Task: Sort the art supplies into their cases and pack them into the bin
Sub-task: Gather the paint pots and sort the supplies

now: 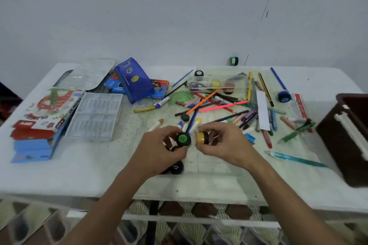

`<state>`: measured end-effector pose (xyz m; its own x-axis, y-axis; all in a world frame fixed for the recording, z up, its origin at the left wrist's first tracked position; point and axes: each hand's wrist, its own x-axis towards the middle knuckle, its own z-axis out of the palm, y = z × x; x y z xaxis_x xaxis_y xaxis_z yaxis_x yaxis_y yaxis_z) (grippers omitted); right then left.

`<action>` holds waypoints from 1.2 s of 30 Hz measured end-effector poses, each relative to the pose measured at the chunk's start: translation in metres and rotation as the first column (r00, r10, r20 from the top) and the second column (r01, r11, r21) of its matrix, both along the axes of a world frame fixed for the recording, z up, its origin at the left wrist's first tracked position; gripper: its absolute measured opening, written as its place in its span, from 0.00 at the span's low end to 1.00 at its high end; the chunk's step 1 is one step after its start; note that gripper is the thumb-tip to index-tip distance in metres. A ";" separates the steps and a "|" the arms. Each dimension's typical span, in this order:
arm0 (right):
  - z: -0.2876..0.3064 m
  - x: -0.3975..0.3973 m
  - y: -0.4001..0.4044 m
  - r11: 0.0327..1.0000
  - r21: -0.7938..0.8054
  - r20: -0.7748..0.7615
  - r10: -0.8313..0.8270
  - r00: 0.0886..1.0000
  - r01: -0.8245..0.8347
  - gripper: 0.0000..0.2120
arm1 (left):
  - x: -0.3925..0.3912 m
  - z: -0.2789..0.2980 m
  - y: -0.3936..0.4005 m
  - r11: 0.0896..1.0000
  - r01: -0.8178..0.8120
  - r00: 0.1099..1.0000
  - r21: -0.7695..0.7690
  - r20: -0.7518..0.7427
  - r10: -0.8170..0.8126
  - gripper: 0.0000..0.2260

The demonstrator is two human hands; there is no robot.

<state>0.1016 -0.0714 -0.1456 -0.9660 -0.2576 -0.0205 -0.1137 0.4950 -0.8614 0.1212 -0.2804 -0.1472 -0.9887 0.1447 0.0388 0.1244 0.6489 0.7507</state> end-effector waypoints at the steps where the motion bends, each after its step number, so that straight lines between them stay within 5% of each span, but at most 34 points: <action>1: -0.002 0.008 0.002 0.999 0.037 0.003 0.009 1.000 -0.009 0.14 | 0.005 -0.001 0.002 1.000 0.017 1.000 -0.002 0.009 -0.017 0.12; 8: -0.014 0.027 0.004 0.945 0.320 -0.153 0.114 0.982 -0.060 0.17 | 0.009 -0.009 0.016 0.977 0.116 0.991 -0.177 -0.042 -0.125 0.10; 22: -0.036 0.030 -0.005 0.921 0.389 -0.178 0.054 0.983 0.019 0.26 | 0.004 -0.029 0.015 0.933 0.081 0.995 -0.350 -0.032 -0.098 0.21; 36: -0.034 0.043 -0.012 0.947 0.276 -0.241 -0.098 0.965 0.165 0.04 | -0.004 -0.034 0.009 0.930 0.182 0.980 -0.318 -0.012 -0.196 0.16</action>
